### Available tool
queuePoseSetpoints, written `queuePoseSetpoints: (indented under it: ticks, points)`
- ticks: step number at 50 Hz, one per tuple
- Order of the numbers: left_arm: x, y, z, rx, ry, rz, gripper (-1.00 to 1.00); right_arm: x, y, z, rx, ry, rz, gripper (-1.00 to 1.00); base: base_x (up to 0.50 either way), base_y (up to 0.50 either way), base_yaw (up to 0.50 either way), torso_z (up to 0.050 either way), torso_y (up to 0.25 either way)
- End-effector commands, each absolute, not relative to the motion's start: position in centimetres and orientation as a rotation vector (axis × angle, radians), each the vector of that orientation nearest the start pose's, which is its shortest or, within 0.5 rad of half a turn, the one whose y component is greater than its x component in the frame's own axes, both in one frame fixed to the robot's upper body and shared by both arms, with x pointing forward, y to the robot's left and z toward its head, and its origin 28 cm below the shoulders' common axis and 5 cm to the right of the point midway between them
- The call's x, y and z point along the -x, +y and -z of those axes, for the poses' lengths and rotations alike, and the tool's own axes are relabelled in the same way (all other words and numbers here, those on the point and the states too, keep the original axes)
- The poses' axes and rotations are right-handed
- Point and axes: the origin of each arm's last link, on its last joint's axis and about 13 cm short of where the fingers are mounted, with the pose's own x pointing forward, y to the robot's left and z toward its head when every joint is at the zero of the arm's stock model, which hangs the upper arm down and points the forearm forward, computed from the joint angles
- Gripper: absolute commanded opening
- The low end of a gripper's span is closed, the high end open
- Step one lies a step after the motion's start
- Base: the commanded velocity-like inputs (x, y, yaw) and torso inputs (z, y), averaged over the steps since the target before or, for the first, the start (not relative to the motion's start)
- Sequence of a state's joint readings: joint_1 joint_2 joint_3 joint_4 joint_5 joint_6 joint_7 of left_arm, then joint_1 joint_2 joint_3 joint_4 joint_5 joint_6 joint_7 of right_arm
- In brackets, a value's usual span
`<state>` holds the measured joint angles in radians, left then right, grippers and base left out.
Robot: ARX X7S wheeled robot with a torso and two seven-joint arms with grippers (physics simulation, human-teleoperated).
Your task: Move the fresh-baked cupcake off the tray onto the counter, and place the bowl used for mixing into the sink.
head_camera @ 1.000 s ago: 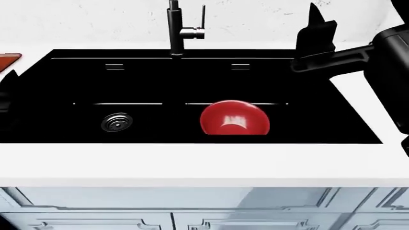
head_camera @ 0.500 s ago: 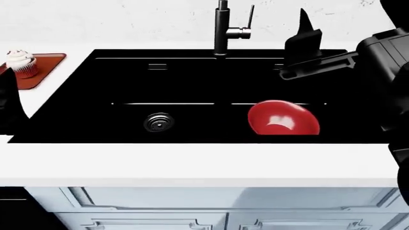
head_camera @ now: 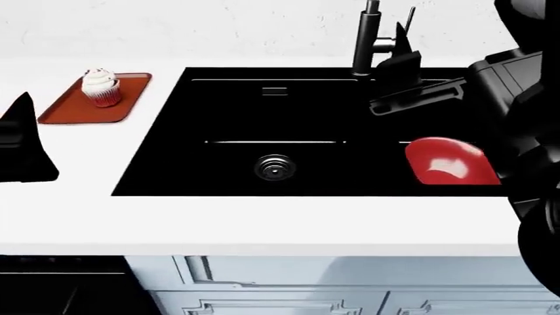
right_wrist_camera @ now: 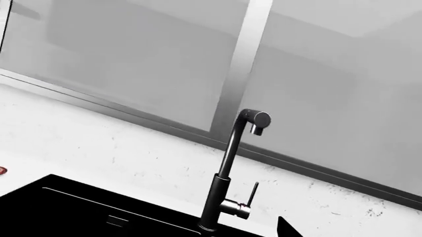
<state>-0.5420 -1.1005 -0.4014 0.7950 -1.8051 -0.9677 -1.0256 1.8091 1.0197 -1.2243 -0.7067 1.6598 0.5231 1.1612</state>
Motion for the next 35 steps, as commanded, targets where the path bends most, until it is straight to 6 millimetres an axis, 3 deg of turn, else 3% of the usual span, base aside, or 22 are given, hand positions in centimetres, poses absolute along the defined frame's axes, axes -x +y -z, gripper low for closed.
queuePoseSetpoints:
  ticks: [1, 35]
  points:
    - [-14.75, 29.7, -29.16, -0.085, -0.13, -0.14, 1.0, -19.46, -10.82, -32.63, 0.305, -0.268, -0.045, 1.0, 0.0, 0.5, 0.0, 0.0, 0.0]
    - [-15.13, 29.46, -28.84, -0.081, -0.122, -0.123, 1.0, -19.62, -10.61, -32.5, 0.271, -0.269, -0.069, 1.0, 0.0, 0.5, 0.0, 0.0, 0.0]
